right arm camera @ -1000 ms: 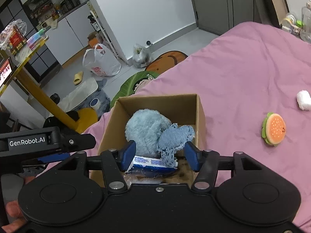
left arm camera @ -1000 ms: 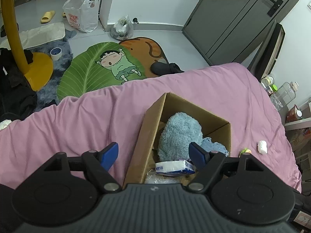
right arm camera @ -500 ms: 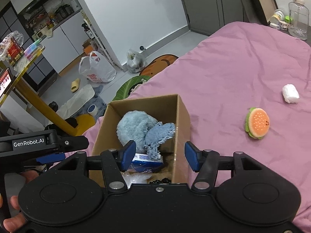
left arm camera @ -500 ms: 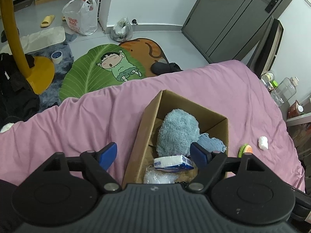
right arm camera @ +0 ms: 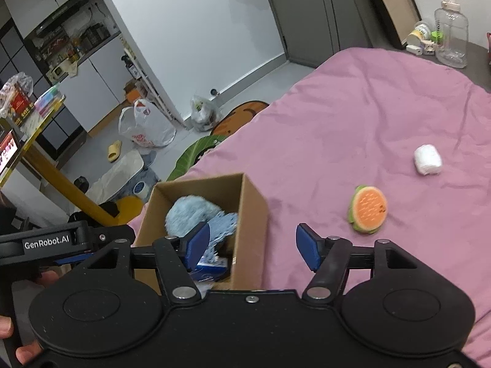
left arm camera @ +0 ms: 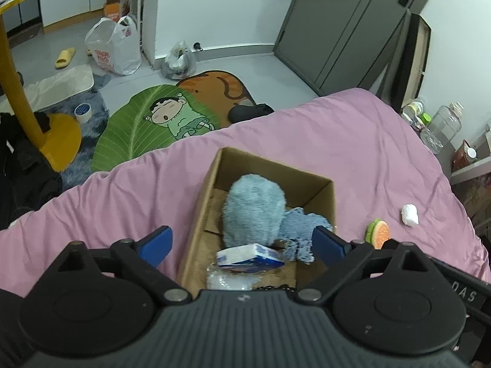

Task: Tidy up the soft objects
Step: 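Withdraw both grippers toward the burger plush and the white tissue wad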

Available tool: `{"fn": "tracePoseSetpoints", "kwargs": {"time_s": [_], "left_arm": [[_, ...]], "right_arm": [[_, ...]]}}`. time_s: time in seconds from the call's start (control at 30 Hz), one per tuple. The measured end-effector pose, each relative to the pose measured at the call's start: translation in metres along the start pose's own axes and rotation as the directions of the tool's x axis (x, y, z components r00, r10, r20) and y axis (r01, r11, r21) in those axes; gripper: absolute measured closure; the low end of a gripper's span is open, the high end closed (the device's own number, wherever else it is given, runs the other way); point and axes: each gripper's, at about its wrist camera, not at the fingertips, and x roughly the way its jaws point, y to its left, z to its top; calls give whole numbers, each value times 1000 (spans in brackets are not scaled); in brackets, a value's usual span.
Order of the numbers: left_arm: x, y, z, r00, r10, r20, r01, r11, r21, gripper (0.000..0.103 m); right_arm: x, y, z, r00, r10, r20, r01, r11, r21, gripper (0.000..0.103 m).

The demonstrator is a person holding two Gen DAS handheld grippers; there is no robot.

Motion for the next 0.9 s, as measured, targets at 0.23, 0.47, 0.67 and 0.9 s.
{"fn": "tracePoseSetpoints", "kwargs": {"time_s": [0.23,0.47,0.67,0.9], "left_arm": [[-2,-25,-3,1000,-13,19,12,999,42,0],[-5,-45,-1,998,-21,53,19,999,42,0],[-2,-72,-3,998,9,66,-15,996,93,0],[4,-103,-3,997,37,62,-44,992,116,0]], "right_arm": [[-12,-24,7,999,-18,26,17,1000,11,29],[-22,-48,16,998,-17,57,15,999,33,12],[-25,-68,25,998,-17,56,15,999,39,8],[-27,-96,36,998,-23,62,18,997,75,7]]}}
